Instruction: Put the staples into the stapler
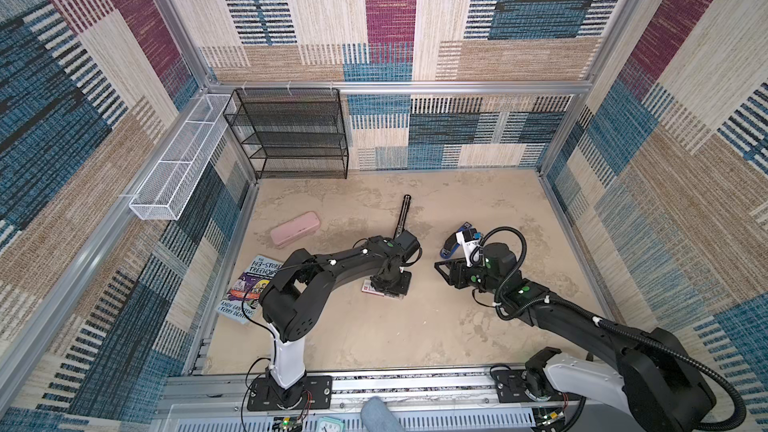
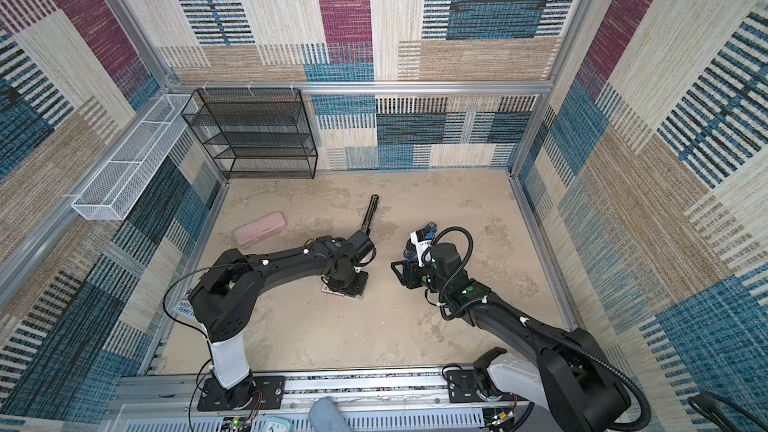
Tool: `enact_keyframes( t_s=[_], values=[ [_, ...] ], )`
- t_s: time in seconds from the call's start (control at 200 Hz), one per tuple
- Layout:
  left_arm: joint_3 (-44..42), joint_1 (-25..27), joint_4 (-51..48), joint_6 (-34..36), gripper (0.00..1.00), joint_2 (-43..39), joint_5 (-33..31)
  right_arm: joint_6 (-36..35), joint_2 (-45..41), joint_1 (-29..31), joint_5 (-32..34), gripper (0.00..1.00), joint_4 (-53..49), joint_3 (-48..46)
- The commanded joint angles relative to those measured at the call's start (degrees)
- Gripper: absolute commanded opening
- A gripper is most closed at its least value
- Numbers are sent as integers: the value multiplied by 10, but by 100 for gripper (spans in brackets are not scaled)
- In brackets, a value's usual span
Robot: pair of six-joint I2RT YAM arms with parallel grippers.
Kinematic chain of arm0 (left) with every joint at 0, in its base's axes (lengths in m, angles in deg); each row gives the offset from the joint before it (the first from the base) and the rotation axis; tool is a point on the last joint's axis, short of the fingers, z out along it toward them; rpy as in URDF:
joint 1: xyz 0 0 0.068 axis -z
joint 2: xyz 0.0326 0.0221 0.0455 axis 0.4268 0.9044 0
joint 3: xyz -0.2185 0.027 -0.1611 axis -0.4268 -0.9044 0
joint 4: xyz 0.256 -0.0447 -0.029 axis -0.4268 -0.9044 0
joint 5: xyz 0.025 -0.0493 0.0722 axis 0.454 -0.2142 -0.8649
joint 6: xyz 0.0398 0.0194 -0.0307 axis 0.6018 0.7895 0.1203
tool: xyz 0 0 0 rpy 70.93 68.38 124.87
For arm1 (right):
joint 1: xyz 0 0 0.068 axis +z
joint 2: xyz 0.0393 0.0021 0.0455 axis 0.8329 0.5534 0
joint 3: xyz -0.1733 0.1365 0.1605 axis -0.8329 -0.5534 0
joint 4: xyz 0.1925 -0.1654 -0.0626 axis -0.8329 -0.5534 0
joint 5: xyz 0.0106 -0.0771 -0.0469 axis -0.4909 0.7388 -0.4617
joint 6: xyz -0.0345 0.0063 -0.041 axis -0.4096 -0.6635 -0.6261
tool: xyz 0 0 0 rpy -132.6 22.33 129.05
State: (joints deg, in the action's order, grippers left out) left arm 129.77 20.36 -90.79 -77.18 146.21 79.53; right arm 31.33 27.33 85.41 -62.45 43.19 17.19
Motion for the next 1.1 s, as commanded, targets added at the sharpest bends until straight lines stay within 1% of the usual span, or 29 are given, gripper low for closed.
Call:
enact_keyframes(
  t_s=[0.0,0.125,0.245,0.396,0.536,0.601,0.666,0.731,0.836,0.947,0.992,1.057,1.067,1.092],
  values=[
    [1,0,-11,-7,14,6,8,6,-6,1,10,52,18,-3],
    [0,1,-11,-4,8,11,10,7,-11,1,14,52,17,-7],
    [4,0,-14,-2,0,12,16,7,-11,1,17,52,17,-6],
    [14,0,-31,8,0,-3,18,8,-10,1,21,52,16,-2],
    [24,-2,-44,25,0,-37,21,13,-17,-1,26,52,12,5],
    [27,-6,-45,37,0,-59,27,19,-21,-8,14,52,14,11],
    [29,-12,-43,46,0,-84,37,30,-26,-26,-13,52,20,17],
    [26,-24,-29,57,0,-112,65,45,-31,-51,-53,52,34,20],
    [3,-51,31,69,0,-170,145,58,-42,-83,-115,53,57,32],
    [-29,-82,107,71,0,-222,231,65,-28,-97,-183,52,71,66],
    [-37,-92,131,75,0,-239,263,80,-21,-105,-216,52,94,73],
    [-49,-101,161,77,0,-260,292,108,-11,-114,-272,52,137,78],
    [-51,-102,167,77,0,-263,308,111,-8,-115,-280,52,143,79],
    [-57,-104,179,76,0,-271,325,120,-4,-116,-299,52,156,82]
  ],
)
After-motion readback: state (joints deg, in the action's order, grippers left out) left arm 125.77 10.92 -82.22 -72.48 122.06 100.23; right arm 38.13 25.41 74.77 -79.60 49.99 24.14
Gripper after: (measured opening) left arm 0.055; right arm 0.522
